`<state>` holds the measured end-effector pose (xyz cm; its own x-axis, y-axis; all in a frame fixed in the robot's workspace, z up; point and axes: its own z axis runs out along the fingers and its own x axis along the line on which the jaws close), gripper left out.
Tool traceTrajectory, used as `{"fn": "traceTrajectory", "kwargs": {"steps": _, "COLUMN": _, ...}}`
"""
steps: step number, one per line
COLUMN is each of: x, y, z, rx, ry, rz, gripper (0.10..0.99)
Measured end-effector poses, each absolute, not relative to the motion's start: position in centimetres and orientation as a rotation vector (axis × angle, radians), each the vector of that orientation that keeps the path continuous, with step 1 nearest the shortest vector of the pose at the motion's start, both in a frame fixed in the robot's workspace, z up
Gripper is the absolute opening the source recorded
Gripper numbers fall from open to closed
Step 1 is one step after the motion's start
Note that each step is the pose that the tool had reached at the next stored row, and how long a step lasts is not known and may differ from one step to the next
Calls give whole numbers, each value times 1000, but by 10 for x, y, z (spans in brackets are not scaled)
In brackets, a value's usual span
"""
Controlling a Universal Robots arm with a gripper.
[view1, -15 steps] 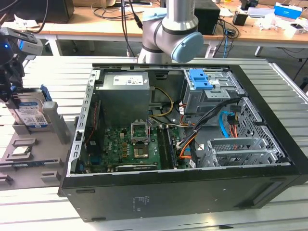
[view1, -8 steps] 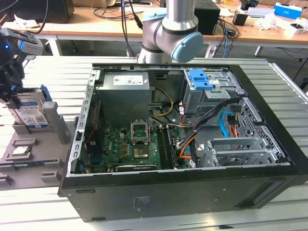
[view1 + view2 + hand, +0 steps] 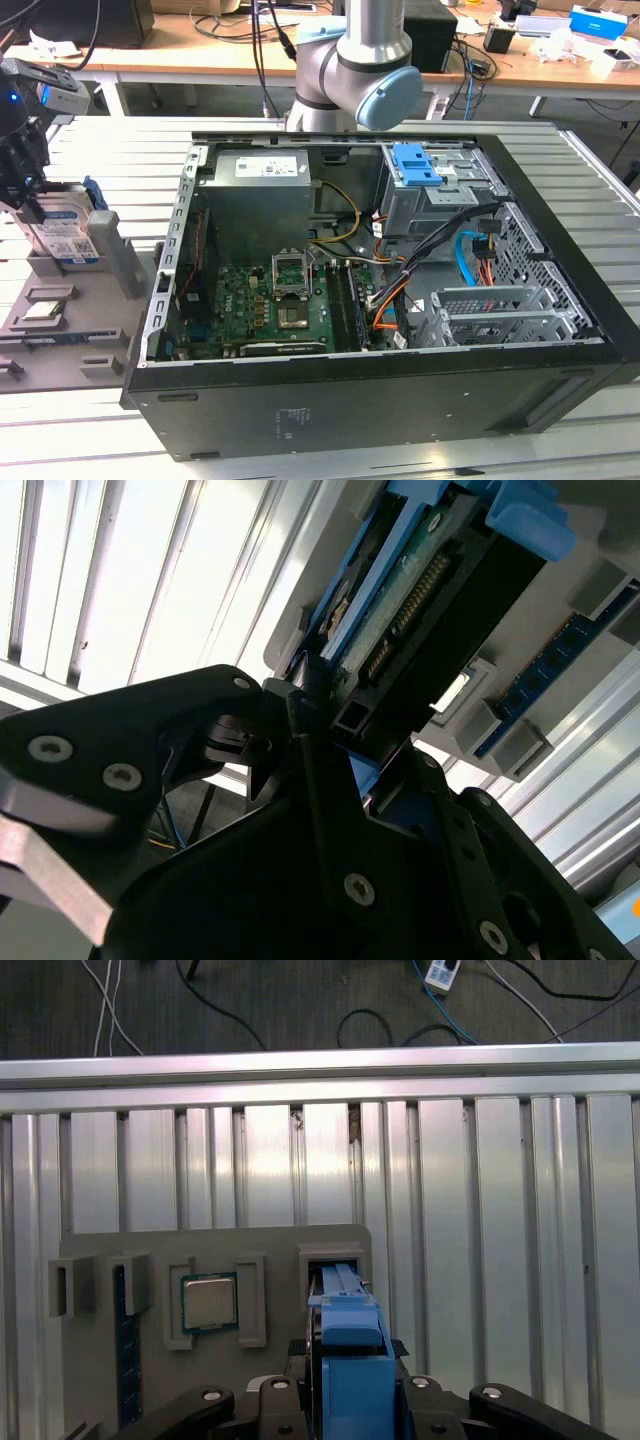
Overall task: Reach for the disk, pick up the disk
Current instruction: 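Pick up the disk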
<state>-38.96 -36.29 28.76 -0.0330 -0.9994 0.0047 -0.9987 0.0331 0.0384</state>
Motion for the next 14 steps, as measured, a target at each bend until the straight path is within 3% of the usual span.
{"fn": "traceTrajectory", "kwargs": {"steps": 14, "x": -389, "y": -363, "z": 291, "rx": 2161, "ry": -2234, "rz": -34, "gripper": 369}}
